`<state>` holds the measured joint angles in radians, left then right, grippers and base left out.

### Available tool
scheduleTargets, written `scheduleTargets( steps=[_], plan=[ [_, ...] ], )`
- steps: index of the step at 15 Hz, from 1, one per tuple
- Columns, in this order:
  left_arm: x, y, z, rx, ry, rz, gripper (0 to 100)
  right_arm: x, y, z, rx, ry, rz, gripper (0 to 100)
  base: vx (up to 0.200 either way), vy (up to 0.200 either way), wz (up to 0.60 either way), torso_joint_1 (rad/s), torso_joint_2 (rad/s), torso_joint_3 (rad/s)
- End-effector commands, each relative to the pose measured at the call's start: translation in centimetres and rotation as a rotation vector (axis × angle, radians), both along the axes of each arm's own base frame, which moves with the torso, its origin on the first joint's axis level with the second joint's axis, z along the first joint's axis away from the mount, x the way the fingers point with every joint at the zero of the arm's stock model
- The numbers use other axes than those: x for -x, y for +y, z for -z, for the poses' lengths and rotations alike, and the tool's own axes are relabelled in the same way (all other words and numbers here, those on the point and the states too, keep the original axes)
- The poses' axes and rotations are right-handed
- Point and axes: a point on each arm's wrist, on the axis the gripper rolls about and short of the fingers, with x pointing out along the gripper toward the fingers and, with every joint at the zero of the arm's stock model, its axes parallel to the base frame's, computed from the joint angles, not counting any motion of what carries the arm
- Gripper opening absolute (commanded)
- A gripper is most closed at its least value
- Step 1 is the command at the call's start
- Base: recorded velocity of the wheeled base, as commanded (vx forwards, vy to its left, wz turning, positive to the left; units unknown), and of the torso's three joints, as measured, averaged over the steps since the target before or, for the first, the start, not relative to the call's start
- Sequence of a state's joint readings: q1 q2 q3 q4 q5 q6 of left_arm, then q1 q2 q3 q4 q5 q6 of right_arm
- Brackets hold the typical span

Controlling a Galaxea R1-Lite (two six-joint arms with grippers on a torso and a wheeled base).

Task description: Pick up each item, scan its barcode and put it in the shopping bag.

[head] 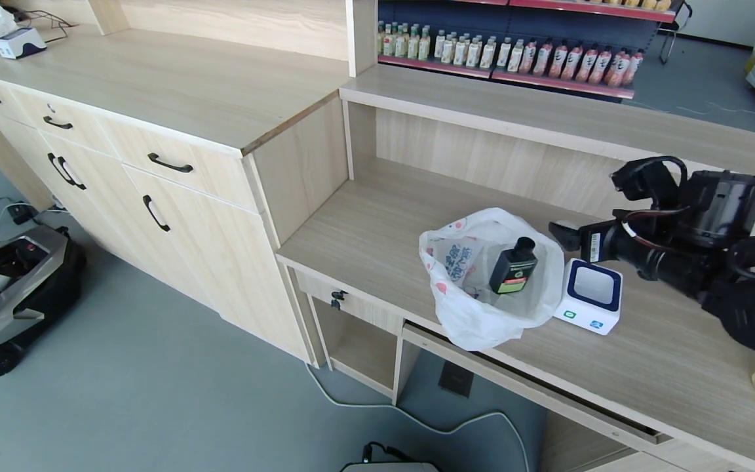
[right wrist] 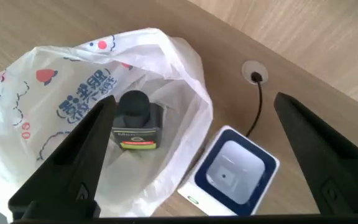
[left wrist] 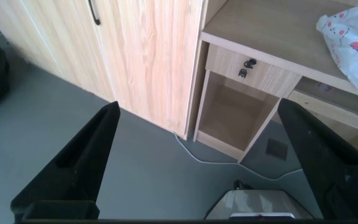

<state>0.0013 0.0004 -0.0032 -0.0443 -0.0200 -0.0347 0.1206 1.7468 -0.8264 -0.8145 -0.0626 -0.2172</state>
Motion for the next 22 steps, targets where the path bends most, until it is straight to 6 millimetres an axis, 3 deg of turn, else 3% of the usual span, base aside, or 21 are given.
scheduleTargets(
  steps=[1,5,8,10,13,16,22],
  plan=[
    [0.0,0.0,0.0,0.001,-0.001,0.000,100,13.2,-6.1,-4.6,0.107,0.027,0.231,100,0.000,0.000,-0.60,-0.002,0.00,0.007],
    [0.0,0.0,0.0,0.001,-0.001,0.000,100,16.7,-9.9,-3.2,0.178,0.229,0.636,100,0.000,0.000,-0.60,0.001,0.00,0.004],
    [0.0,0.0,0.0,0.001,-0.001,0.000,100,17.1,-11.0,-2.1,0.112,0.296,0.811,100,0.000,0.000,-0.40,0.005,0.00,0.002],
    [0.0,0.0,0.0,0.001,-0.002,0.000,100,15.3,-11.8,0.0,-0.044,0.340,0.849,100,0.000,0.000,0.00,0.000,0.00,0.000],
    [0.0,0.0,0.0,0.001,-0.001,0.000,100,11.6,-13.7,2.5,-0.094,0.338,0.864,100,0.000,0.000,0.00,0.000,0.00,0.000],
    [0.0,0.0,0.0,0.001,-0.001,0.000,100,7.6,-15.1,5.6,-0.086,0.321,0.721,100,0.000,0.000,0.00,0.000,0.00,0.000],
    [0.0,0.0,0.0,0.001,-0.001,0.000,100,5.6,-15.8,8.5,-0.084,0.269,0.701,100,0.000,0.000,0.00,0.000,0.00,0.000]
  ],
)
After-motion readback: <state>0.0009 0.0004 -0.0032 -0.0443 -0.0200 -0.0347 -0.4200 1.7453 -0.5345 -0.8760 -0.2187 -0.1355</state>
